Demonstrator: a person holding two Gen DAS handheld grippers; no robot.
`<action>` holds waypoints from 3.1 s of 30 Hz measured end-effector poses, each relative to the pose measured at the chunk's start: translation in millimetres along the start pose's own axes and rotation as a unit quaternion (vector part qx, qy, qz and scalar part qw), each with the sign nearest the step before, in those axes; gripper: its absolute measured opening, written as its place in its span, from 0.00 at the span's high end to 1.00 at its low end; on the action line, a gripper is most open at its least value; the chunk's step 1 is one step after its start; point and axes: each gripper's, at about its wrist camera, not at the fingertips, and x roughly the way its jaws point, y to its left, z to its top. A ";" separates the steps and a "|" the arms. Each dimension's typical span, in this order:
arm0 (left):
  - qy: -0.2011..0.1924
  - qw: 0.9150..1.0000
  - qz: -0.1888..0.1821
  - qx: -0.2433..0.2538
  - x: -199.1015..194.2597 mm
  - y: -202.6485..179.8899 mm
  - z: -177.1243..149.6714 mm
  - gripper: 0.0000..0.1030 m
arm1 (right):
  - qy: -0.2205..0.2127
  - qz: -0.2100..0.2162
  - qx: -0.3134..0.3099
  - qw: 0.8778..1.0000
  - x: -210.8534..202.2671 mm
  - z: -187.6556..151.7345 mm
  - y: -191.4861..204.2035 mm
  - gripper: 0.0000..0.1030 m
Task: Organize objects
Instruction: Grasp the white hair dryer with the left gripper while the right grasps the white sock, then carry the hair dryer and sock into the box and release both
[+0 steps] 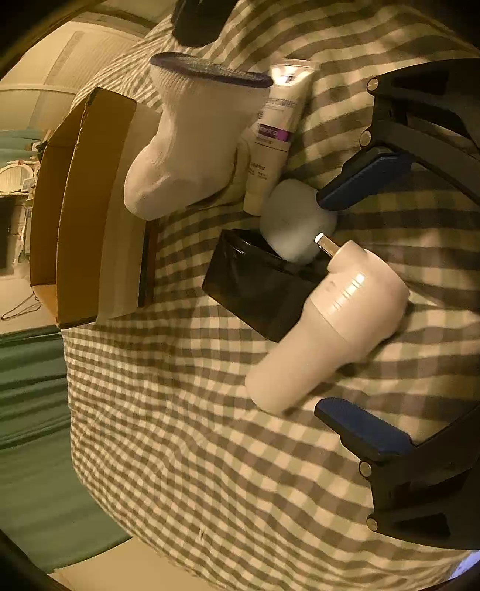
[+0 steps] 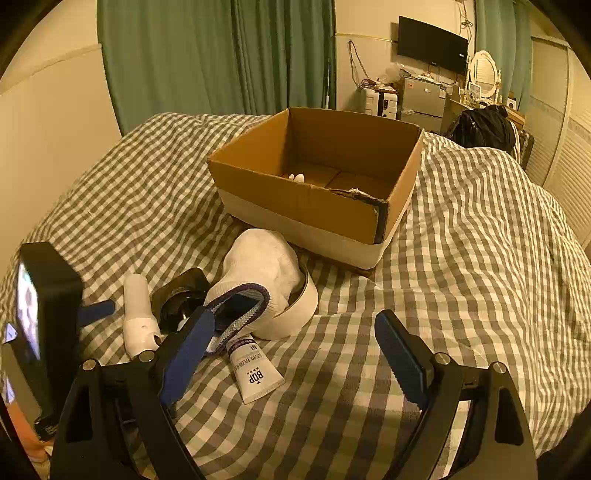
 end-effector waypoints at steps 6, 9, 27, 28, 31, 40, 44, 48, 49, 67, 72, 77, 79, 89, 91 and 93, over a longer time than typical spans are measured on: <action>0.003 1.000 -0.013 0.013 -3.0 -5.5 -4.7 0.21 | -0.002 0.000 0.014 1.000 -1.5 -2.0 -2.3 0.14; 0.013 0.999 -0.035 0.007 -4.3 -3.3 -6.1 0.32 | -0.006 -0.003 0.014 1.000 -3.5 -2.6 -1.5 0.14; -0.063 0.997 -0.023 -0.028 -59.2 36.4 13.0 0.33 | -0.023 0.006 -0.031 0.999 -8.3 43.3 21.3 0.14; -0.065 0.997 -0.017 -0.031 -59.0 40.0 14.3 0.33 | -0.014 0.012 -0.041 0.999 -2.6 47.4 25.9 0.14; -0.066 0.997 -0.014 -0.039 -58.9 47.9 12.4 0.33 | 0.021 0.013 -0.052 0.998 24.7 52.3 36.6 0.14; -0.055 0.997 -0.022 -0.046 -50.5 56.0 11.1 0.33 | 0.105 0.002 -0.066 0.992 80.9 18.1 42.2 0.54; -0.060 0.997 -0.025 -0.049 -55.8 55.2 9.3 0.33 | 0.097 0.002 -0.068 0.993 74.0 18.5 39.4 0.64; -0.067 0.996 -0.027 -0.051 -64.4 55.2 12.3 0.33 | 0.079 0.001 -0.074 0.994 56.2 20.7 40.2 0.68; -0.070 0.996 -0.025 -0.053 -68.4 55.1 13.2 0.33 | 0.073 0.002 -0.075 0.995 51.4 23.3 41.6 0.68; -0.180 0.983 -0.028 -0.001 -155.1 26.2 79.2 0.33 | -0.085 -0.003 -0.082 0.993 -92.4 81.7 27.7 0.69; -0.202 0.978 -0.039 0.013 -156.3 16.3 119.8 0.33 | -0.108 -0.005 -0.075 0.991 -101.4 110.7 11.6 0.69; -0.212 0.976 -0.041 0.023 -137.7 6.8 165.4 0.33 | -0.118 -0.013 -0.066 0.991 -91.6 140.8 -4.1 0.69; -0.208 0.977 -0.044 0.029 -124.6 3.3 184.7 0.33 | -0.120 -0.015 -0.062 0.991 -83.9 152.5 -9.5 0.69; -0.188 0.979 -0.065 0.052 -43.9 -9.1 242.7 0.33 | -0.101 -0.024 -0.036 0.994 -3.3 200.5 -49.0 0.69; -0.177 0.980 -0.076 0.054 -24.0 -9.7 247.9 0.33 | -0.090 -0.019 -0.029 0.995 16.7 203.1 -56.1 0.69; -0.166 0.981 -0.077 0.063 -8.3 -12.3 251.5 0.33 | -0.074 -0.016 -0.024 0.997 40.4 202.6 -62.3 0.69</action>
